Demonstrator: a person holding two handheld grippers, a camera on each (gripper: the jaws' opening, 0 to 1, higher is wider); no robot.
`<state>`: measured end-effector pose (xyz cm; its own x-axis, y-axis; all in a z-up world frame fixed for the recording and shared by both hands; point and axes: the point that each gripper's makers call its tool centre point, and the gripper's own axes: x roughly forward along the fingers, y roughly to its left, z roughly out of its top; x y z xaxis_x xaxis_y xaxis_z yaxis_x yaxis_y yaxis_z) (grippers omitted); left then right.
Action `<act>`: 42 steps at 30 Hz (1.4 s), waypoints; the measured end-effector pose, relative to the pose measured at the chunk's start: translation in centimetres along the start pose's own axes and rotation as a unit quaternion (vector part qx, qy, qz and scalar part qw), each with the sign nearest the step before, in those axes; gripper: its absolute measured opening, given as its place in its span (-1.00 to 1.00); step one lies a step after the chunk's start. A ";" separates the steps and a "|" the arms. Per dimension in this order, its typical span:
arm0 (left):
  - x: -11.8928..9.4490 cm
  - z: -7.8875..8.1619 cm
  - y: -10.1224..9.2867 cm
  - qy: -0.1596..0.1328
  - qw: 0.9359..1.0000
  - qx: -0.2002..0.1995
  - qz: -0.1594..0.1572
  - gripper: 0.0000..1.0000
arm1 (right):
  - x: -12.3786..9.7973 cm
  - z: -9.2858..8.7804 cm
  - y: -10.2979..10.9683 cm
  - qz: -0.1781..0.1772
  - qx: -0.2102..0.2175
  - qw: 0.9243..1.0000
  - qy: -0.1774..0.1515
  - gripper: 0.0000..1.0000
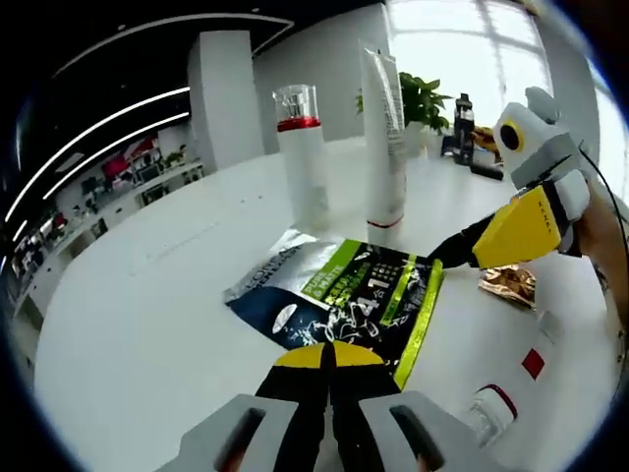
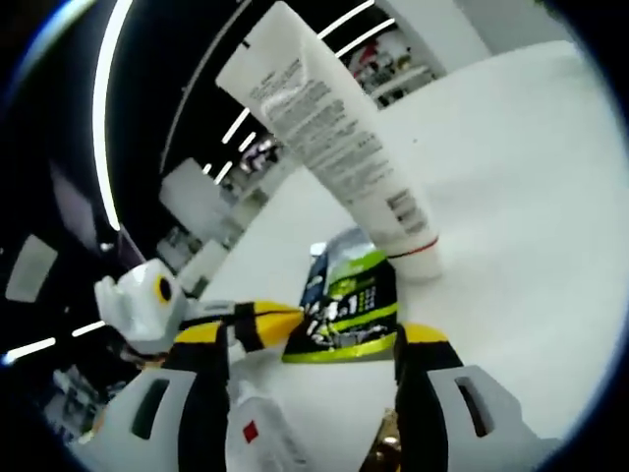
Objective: Arrange the skincare products in the storage area until every visible bottle or jar stands upright without overlapping.
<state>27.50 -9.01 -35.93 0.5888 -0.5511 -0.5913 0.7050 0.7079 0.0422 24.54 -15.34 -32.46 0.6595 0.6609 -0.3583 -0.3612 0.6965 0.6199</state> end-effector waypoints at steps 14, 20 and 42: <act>-0.1 -0.1 -0.1 -0.002 1.000 0.006 -0.002 -1.00 | 0.8 0.4 -1.2 -0.008 0.013 1.000 0.003 -0.06; 0.0 -0.1 -0.1 -0.003 1.000 0.005 -0.001 -1.00 | 1.5 1.3 -3.3 -0.042 0.005 0.999 0.007 -0.49; -1.4 0.9 1.8 -0.046 0.993 -0.104 0.024 -0.66 | 0.7 3.6 2.7 -0.010 -0.074 0.993 -0.089 -1.00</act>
<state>28.29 -7.42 -34.30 0.6606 -0.5459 -0.5154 0.5843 0.8049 -0.1037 26.36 -14.03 -28.50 0.7683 0.5964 -0.2325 -0.4314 0.7508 0.5002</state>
